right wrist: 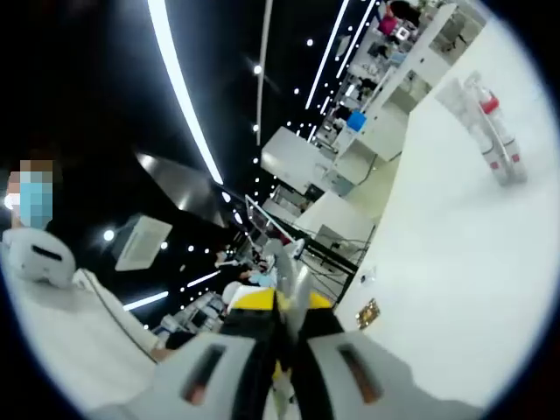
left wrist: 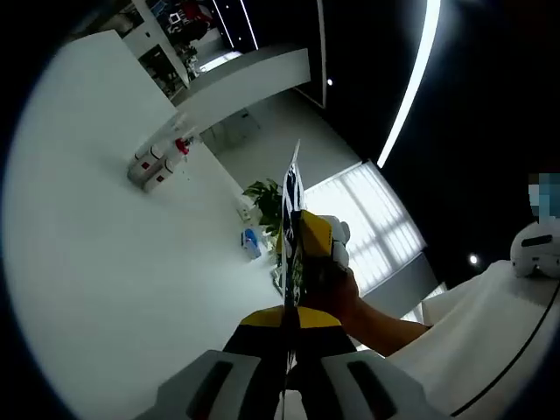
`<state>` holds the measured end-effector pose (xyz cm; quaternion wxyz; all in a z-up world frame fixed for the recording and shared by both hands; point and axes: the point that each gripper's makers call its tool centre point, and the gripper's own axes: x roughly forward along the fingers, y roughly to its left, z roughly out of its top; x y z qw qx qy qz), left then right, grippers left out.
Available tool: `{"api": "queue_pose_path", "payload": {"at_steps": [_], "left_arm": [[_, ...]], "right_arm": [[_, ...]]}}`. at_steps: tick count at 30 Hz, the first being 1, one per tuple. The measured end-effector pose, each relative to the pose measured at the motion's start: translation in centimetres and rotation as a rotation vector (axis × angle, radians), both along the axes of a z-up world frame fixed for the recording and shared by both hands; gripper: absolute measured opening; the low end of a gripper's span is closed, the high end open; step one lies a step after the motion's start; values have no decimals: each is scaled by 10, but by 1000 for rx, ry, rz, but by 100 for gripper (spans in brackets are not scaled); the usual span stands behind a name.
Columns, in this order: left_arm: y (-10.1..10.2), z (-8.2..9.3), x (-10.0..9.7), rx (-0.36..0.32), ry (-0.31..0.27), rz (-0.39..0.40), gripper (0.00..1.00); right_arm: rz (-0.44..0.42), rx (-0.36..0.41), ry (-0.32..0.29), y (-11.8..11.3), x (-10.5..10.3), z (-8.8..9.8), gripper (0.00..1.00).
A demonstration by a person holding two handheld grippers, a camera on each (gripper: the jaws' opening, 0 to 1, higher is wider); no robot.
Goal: Arrange the skincare products in the storage area until every visible bottle or jar stands upright without overlapping.
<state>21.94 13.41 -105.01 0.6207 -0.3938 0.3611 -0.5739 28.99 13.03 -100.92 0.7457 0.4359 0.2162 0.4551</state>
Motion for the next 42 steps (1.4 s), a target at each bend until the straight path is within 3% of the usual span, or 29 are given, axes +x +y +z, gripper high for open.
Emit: {"api": "queue_pose_path", "payload": {"at_steps": [2, 4, 5, 6, 10, 12, 13, 18, 21, 22, 23, 26, 30, 34, 37, 42], "left_arm": [[-2, -8, -5, 10, 33, -38, 8], [-1, -12, -14, 26, 21, -74, 2], [-2, -3, -12, -31, 9, -65, 2], [-1, -5, -12, -12, 39, -68, 1], [3, -1, -6, -30, 28, -53, 0], [6, 0, -4, -35, 30, -43, 0], [9, -2, -2, -34, 32, -40, 0], [8, 9, -8, -75, -14, -96, 2], [3, 13, 2, -87, 5, -92, 18], [2, 14, 3, -90, 21, -101, 20], [0, 16, 3, -85, 12, -132, 18], [-6, 17, 13, -68, 4, -126, 16], [-10, 15, 18, -65, -1, -136, 2], [-11, 17, 21, -80, 5, -120, 1], [-6, 21, 38, -112, 41, -49, 1], [-3, 20, 54, -103, 37, -23, 1]], "right_arm": [[-35, 24, -8, -8, 6, 5, 0], [-41, 24, -4, -12, 9, 7, 0], [-33, 4, -3, -9, 8, 6, 0], [-31, 4, -7, -9, 8, 7, 1], [-54, -39, -41, -9, 16, 10, 4], [-124, 1, -17, -20, 28, 12, 7], [-145, 25, -3, -26, 32, 12, 3], [-81, 31, 5, -21, 25, 17, 0], [-43, 35, 55, -19, 25, 11, 0], [-45, 40, 65, -18, 26, 10, 0], [-31, 44, 65, -16, 24, 12, 0], [9, 30, 54, -8, 20, 13, 0], [22, 15, 46, -4, 19, 12, 0], [-6, -33, 8, -9, 23, 7, 2], [-13, -38, 41, -11, 21, 0, 14], [45, -81, 28, -2, 6, -4, 9]]}}
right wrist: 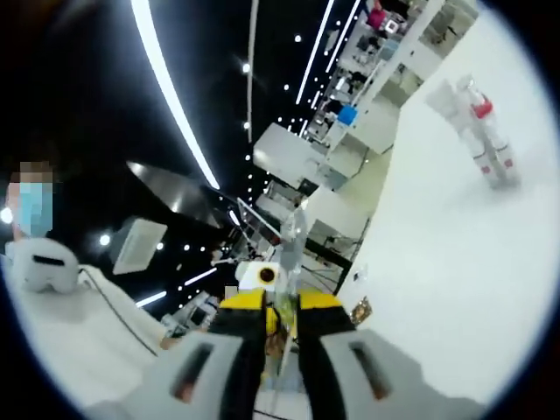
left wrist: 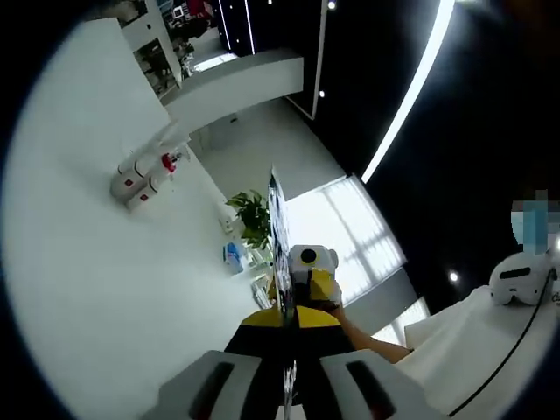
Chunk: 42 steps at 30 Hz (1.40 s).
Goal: Arrange the skincare products in the storage area until every visible bottle or jar stands upright without overlapping.
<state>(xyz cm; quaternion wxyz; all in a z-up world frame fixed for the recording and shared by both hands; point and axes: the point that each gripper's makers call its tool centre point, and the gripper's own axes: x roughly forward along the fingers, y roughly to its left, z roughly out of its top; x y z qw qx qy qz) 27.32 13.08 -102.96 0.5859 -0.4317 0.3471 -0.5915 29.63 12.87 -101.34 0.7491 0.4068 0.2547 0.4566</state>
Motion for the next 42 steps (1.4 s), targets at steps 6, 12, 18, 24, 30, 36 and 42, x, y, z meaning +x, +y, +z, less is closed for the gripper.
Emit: {"api": "queue_pose_path", "payload": {"at_steps": [6, 12, 18, 24, 30, 36, 42], "left_arm": [[-5, -1, -4, -6, 1, -18, 2], [5, 1, -1, -10, 9, -34, 3], [7, -1, -2, 15, -26, -56, 1], [12, -6, 17, 19, -2, -5, 0], [19, -15, 47, 37, 18, 27, 0], [22, -42, 84, 108, 41, 67, 0], [21, -64, 133, 188, 67, 111, 0]], "right_arm": [[-7, -10, -18, -5, 0, -3, 0], [-5, 22, 33, -18, 0, -3, 0], [-16, 17, 22, -13, 1, -4, 1], [-31, -34, -3, -14, -3, -11, 17], [-99, -70, 0, -35, -8, -19, 24], [-211, -114, 17, -68, -16, -34, 33], [-280, -136, 59, -98, -20, -42, 36]]}}
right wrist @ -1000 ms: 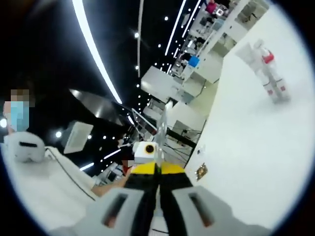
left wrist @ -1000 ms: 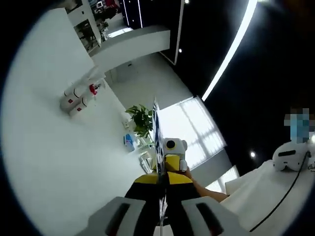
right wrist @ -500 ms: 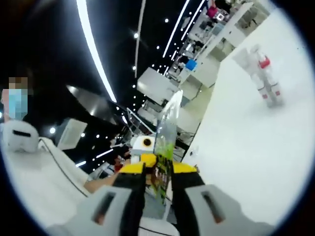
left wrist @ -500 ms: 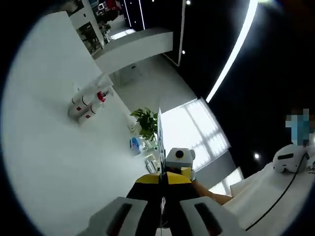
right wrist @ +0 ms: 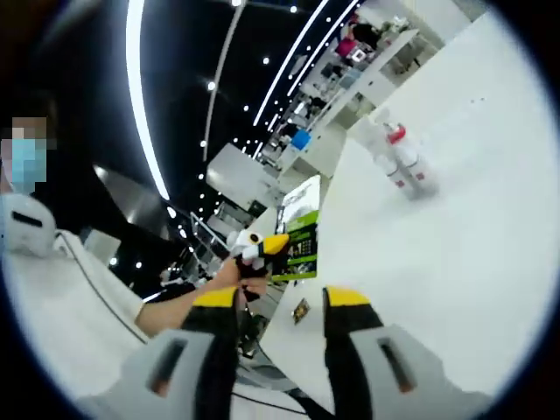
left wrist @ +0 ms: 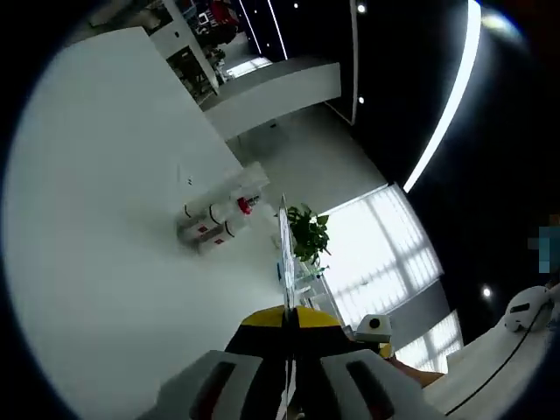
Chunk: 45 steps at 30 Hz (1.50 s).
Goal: Arrange the skincare products in the storage area until every visible bottle or jar stands upright without overlapping.
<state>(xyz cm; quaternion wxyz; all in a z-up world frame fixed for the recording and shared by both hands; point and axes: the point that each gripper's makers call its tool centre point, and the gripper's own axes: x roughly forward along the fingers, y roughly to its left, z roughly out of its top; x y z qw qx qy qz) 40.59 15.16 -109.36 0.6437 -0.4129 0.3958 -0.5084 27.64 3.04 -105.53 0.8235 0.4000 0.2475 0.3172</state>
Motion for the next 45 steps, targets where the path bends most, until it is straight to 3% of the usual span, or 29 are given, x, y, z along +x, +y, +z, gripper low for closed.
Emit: {"api": "queue_pose_path", "payload": {"at_steps": [6, 13, 20, 32, 45], "left_arm": [[-10, -23, 49, 51, 3, 27, 0], [-24, -40, 83, 99, 18, 14, 0], [-29, -74, 114, 182, 70, 2, 0], [-45, -102, 142, 233, 118, -12, 1], [-54, -135, 147, 322, 181, -41, 1]], "right_arm": [[-43, -18, 16, -19, 6, -1, 36], [-53, -72, 32, -27, 10, -11, 41], [-60, -85, 58, -27, 21, -23, 47], [-78, -81, 115, -33, 28, -41, 51], [-106, -60, 164, -40, 28, -56, 51]]}}
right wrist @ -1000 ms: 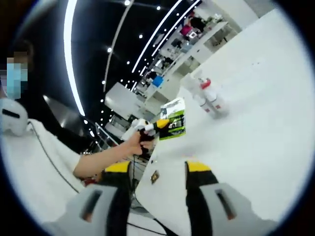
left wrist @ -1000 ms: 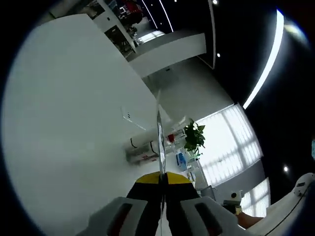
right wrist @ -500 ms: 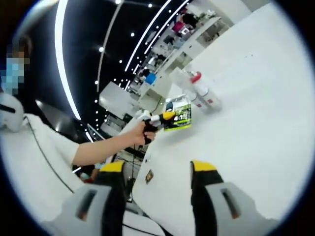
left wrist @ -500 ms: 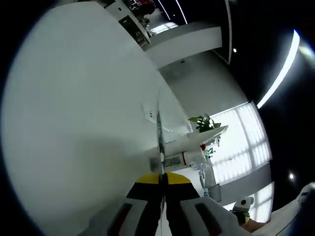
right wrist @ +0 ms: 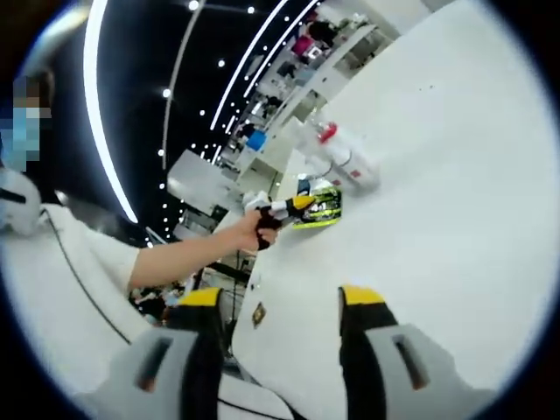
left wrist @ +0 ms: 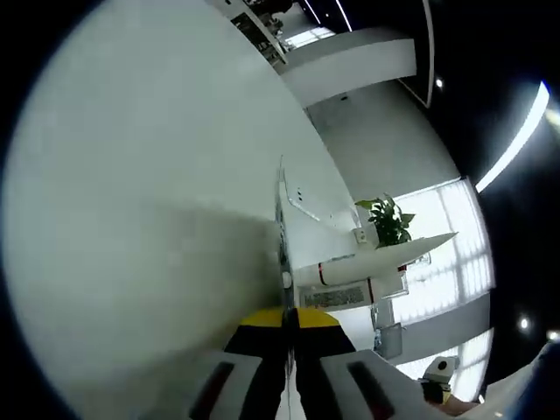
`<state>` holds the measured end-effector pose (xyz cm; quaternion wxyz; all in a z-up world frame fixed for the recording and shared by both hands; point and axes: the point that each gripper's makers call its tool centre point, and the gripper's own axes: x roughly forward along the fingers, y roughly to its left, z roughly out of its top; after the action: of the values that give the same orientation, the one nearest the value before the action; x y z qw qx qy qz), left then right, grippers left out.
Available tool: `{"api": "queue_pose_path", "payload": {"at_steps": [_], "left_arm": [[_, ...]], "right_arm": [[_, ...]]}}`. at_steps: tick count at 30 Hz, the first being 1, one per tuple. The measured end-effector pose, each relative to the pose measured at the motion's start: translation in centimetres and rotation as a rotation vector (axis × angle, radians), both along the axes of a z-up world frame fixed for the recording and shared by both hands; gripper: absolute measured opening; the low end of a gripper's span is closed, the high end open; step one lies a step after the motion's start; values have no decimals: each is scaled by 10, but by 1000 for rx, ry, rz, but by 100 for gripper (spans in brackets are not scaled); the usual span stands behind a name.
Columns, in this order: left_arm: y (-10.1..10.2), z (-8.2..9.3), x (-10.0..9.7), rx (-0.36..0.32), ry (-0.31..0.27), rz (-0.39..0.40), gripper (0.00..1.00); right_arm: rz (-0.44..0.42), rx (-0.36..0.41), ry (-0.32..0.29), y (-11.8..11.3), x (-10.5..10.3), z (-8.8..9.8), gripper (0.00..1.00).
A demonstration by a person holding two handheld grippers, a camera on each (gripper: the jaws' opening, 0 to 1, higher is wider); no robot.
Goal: Arrange the skincare products in the storage area until every visible bottle or jar stands upright without overlapping.
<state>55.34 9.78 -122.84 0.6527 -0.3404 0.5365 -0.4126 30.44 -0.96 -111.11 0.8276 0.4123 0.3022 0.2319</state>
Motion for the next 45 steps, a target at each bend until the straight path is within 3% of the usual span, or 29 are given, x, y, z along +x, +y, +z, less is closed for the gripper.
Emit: {"api": "queue_pose_path", "payload": {"at_steps": [7, 14, 20, 35, 38, 45], "left_arm": [[1, -2, -2, 33, -1, -14, 1], [8, -19, -3, 138, -6, -44, 5], [7, -14, -4, 138, -11, -39, 6], [23, -12, 3, 181, -22, -29, 24], [27, -9, -2, 222, -55, -55, 26], [34, -5, 3, 246, -77, -18, 37]], "right_arm": [[-3, 10, 3, 1, 0, -2, 51], [-14, 24, 7, 1, -2, -1, 51], [-17, 26, 1, 0, -1, 1, 51], [7, 27, -22, 6, -5, 8, 51], [5, 28, -27, 6, -6, 10, 51], [-2, 23, -39, 3, -15, 14, 51]]}}
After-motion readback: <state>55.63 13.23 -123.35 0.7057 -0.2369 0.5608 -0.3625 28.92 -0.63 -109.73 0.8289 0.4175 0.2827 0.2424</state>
